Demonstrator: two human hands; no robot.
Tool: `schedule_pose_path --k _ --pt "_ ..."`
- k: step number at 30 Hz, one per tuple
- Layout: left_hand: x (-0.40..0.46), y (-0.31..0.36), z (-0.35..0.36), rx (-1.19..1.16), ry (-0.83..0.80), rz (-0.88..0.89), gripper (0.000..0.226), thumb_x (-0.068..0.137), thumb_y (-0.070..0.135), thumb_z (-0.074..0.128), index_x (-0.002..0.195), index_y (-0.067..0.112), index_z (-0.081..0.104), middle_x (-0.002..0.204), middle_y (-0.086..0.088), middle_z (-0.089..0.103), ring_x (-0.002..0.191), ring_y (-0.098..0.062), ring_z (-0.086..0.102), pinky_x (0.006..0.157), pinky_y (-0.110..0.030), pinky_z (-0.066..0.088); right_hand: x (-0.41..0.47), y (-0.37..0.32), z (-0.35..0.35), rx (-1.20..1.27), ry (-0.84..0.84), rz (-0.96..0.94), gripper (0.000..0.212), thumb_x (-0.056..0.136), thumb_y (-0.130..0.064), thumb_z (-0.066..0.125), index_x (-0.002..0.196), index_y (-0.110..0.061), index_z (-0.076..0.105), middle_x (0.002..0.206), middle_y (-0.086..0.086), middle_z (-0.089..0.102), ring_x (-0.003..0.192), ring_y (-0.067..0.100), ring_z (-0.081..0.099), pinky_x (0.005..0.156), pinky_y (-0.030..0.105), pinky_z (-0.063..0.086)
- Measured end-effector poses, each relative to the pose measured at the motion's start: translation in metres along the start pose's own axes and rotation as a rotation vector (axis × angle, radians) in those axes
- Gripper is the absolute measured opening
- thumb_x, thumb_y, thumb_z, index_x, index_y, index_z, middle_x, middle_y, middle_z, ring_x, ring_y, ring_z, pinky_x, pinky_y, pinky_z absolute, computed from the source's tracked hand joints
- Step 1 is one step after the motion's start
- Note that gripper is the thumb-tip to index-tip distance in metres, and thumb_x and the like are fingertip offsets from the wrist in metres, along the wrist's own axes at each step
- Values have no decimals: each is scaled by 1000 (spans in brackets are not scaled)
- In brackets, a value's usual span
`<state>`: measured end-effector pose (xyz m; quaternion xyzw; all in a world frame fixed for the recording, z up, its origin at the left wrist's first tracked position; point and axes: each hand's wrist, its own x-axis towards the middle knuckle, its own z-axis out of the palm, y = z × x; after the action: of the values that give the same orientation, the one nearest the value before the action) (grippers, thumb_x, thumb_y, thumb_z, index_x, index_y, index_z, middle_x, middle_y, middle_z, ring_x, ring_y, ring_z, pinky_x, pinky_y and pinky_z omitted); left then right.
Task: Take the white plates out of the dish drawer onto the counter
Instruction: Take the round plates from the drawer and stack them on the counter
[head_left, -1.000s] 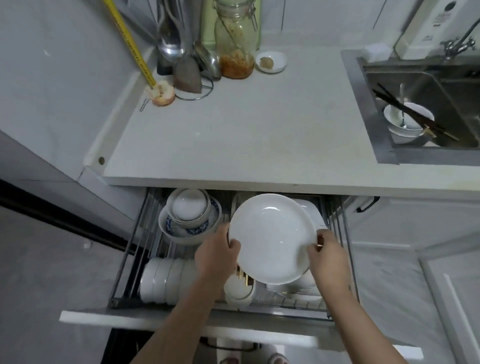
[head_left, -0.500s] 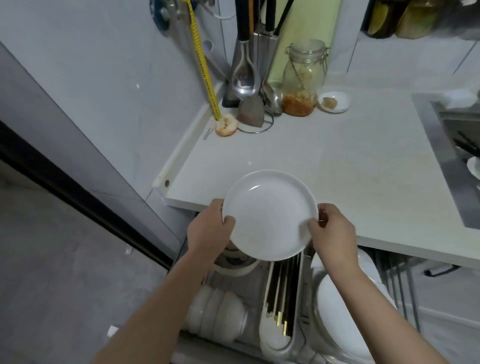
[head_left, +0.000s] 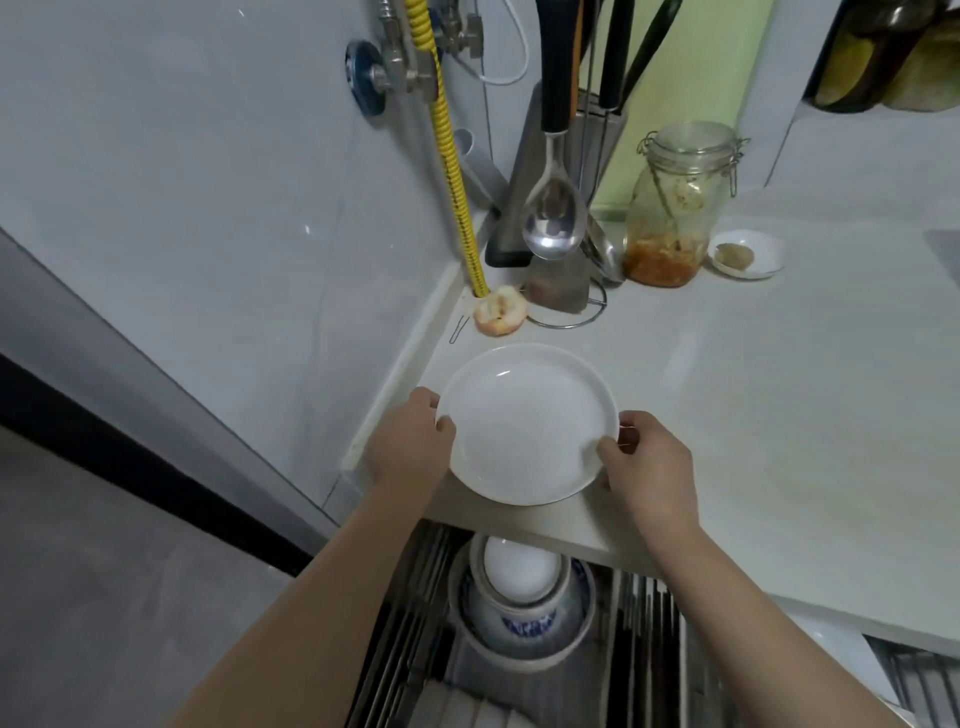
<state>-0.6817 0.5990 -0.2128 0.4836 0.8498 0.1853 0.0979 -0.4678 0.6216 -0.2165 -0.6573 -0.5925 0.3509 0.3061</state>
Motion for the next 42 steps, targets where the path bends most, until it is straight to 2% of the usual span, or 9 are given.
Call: schedule_pose_path --k 5,16,19,22,27,31,37,39,42 --pt "18 -6 3 -28 4 -3 28 93 25 48 119 16 53 101 -6 65 94 -26 60 77 -35 48 13 -8 18 -18 23 2 25 85 -11 54 109 -10 60 86 2 62 79 21 52 66 30 41" --pt "16 -7 3 -87 9 29 31 96 22 44 125 13 52 104 -9 63 95 -28 60 83 -42 52 13 -7 25 15 13 -2 26 87 -15 55 112 -10 60 84 -3 58 83 19 54 70 27 38" --pt "9 -9 6 -137 6 40 32 96 25 43 125 14 53 102 -7 62 93 -26 59 82 -41 51 10 -6 20 7 6 6 28 90 -19 54 116 -11 60 85 -5 56 83 16 51 72 26 38" --pt "-6 -12 9 -168 53 12 28 95 29 44 116 15 56 83 -2 58 76 -21 55 67 -33 47 1 0 11 -42 6 12 23 90 -26 52 109 -18 62 85 -8 58 88 18 57 70 28 41" --pt "-58 -13 11 -315 -25 -81 41 95 38 42 135 27 41 91 3 66 82 -17 60 71 -31 45 -32 23 -17 -83 17 -22 25 90 -29 54 113 -22 63 92 -5 66 94 18 62 80 31 48" --pt "-123 -5 21 -303 63 26 30 92 45 45 118 33 53 82 20 59 73 -4 56 67 -26 40 -83 63 -46 -79 -33 -70 22 91 -26 56 112 -24 63 90 -8 69 83 13 65 77 25 49" --pt "-213 31 73 -207 -183 227 9 88 51 45 90 45 52 58 23 51 53 14 47 51 -10 30 -160 171 -94 -231 -97 137 20 92 -25 53 110 -25 63 96 -10 68 88 9 65 79 24 52" --pt "-236 41 96 -200 -298 243 11 88 54 44 92 46 51 64 21 58 59 8 53 55 -16 39 -174 203 -110 -284 -99 220 27 93 -25 53 119 -22 60 108 -5 68 93 10 65 80 20 48" --pt "-261 57 129 -117 -425 311 18 90 56 40 101 46 51 76 22 60 67 6 56 60 -20 42 -187 239 -131 -350 -80 291 29 92 -24 53 120 -21 59 109 -1 67 92 15 65 78 28 52"
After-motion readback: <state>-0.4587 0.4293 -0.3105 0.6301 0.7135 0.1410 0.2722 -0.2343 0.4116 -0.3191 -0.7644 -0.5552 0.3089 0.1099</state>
